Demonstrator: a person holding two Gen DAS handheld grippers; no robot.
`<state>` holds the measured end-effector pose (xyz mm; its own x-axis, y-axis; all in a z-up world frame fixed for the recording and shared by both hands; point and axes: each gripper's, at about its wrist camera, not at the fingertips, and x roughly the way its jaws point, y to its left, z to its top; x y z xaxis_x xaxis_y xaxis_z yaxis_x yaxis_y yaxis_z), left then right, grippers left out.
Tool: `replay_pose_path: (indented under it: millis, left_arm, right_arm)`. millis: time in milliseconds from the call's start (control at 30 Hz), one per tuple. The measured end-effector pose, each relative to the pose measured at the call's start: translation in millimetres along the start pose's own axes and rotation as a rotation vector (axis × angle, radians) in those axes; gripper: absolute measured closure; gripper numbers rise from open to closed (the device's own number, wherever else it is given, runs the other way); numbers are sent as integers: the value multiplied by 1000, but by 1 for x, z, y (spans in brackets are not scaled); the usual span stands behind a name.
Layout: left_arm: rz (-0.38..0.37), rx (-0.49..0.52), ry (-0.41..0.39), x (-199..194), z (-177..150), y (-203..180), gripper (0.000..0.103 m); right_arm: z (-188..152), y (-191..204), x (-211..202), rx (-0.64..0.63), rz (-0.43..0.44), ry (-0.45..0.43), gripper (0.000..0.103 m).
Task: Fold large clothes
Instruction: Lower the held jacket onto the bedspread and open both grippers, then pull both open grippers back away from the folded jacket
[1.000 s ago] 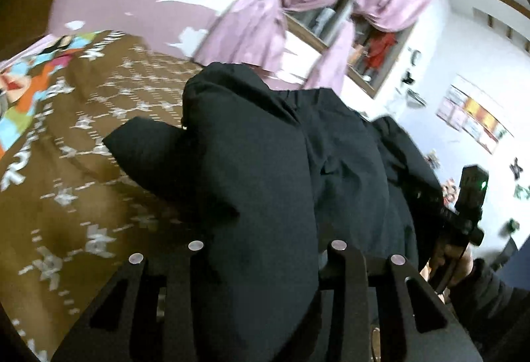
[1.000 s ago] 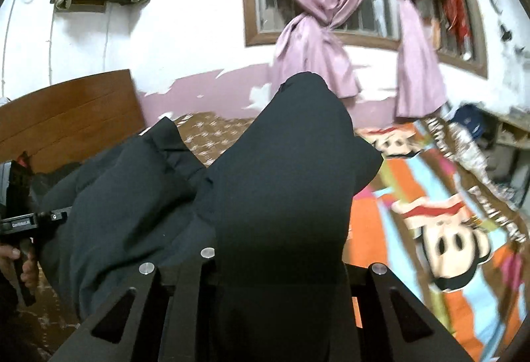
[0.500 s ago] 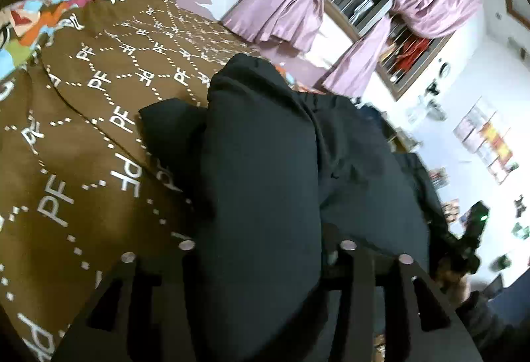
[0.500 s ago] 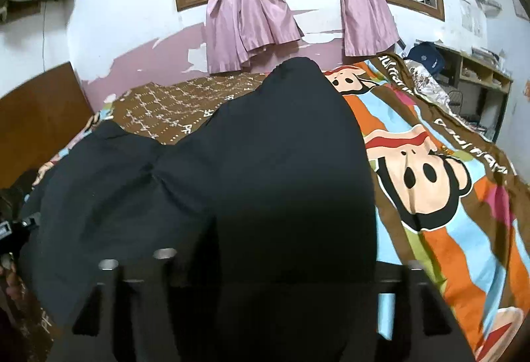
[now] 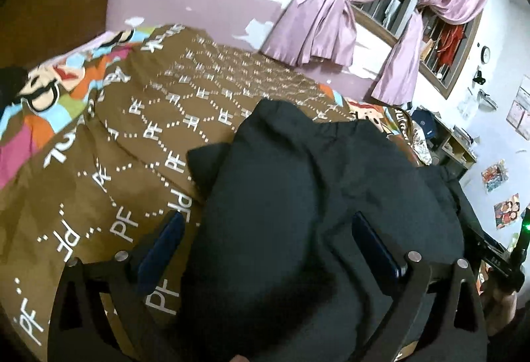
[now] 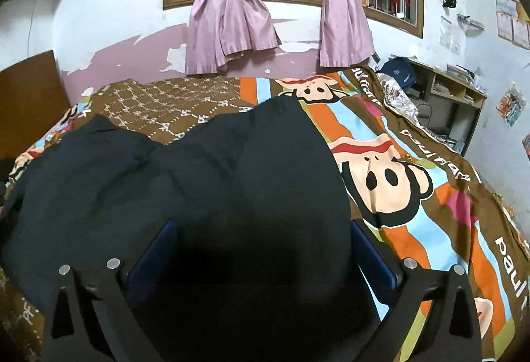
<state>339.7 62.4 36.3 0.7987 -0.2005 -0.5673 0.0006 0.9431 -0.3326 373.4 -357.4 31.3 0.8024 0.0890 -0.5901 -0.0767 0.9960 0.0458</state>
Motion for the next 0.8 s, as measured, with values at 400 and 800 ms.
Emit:
replay_pose_path:
  millis: [400,800]
  left_arm:
    - [-22,148,-63,-43,6,-70,2]
    - [-40,250,-126,-102,-2,-121,2]
  right_arm:
    - [19,17,-64,-22,78,-70,0]
    - [44,38,-121,-35,150,-32,0]
